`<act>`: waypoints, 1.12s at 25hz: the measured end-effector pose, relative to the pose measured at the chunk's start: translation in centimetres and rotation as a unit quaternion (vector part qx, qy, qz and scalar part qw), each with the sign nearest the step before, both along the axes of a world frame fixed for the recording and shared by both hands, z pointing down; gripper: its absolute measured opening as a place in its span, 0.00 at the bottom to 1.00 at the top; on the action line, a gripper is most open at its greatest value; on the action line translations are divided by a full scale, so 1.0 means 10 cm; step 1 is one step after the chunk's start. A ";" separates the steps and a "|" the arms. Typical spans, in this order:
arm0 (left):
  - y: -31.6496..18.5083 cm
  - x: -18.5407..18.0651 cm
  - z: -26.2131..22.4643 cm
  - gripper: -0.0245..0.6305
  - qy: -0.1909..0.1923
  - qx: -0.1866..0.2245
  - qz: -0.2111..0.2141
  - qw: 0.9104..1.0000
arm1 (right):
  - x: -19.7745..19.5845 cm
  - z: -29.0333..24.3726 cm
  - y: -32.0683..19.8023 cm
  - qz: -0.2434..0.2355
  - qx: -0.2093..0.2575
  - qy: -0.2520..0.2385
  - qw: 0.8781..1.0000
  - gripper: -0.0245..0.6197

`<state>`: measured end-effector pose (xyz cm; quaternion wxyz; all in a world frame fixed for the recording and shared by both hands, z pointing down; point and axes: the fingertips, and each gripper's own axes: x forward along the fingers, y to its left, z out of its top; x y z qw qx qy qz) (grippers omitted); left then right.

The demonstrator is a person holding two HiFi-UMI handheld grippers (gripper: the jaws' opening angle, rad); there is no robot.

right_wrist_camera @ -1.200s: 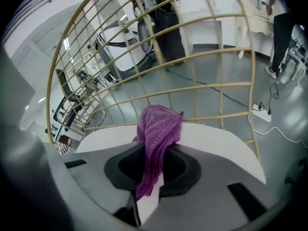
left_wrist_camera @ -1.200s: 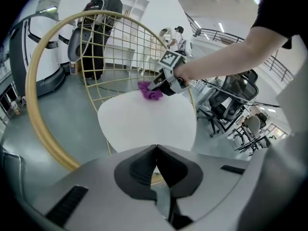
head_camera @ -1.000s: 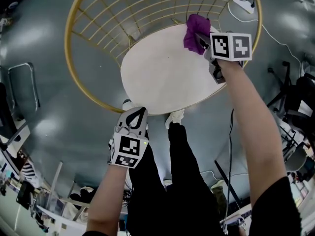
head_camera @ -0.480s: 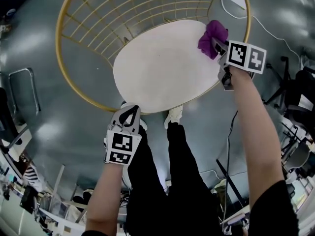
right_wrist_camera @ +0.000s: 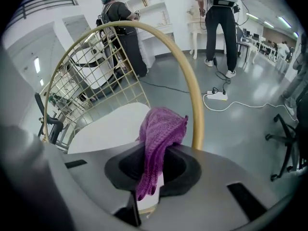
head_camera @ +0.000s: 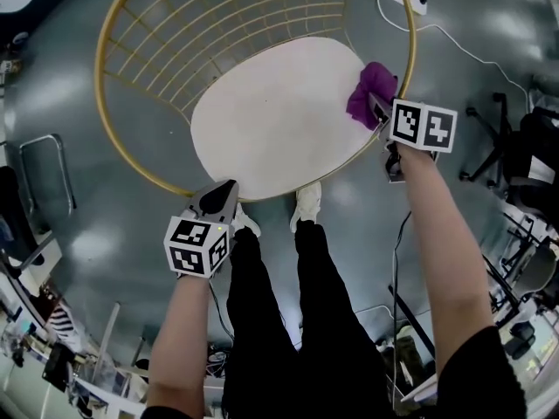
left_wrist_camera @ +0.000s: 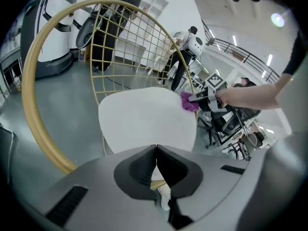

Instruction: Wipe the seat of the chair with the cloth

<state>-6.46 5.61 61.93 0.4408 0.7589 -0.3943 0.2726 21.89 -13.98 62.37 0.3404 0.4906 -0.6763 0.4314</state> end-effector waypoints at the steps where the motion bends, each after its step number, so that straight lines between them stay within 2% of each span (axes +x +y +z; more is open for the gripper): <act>1: -0.03 -0.01 -0.03 0.06 0.005 0.004 -0.002 1.000 | 0.03 -0.01 0.07 -0.005 -0.001 0.004 1.000 0.15; 6: -0.10 0.08 -0.23 0.06 0.005 0.031 0.003 1.000 | 0.11 -0.12 0.41 -0.037 0.006 -0.004 0.999 0.15; 11: -0.10 0.00 -0.64 0.06 0.018 0.049 -0.008 0.999 | -0.29 -0.57 0.69 -0.077 0.043 -0.078 0.993 0.15; 15: -0.04 0.05 -1.01 0.06 0.030 0.069 -0.009 0.997 | -0.55 -1.03 0.87 -0.114 0.084 -0.105 0.984 0.15; 22: -0.08 0.16 -1.86 0.06 0.037 0.142 0.012 0.989 | -1.08 -1.94 1.07 -0.205 0.153 -0.130 0.958 0.15; 28: -0.13 0.25 -2.77 0.06 0.024 0.213 0.051 0.975 | -1.37 -2.83 1.24 -0.255 0.208 -0.150 0.932 0.15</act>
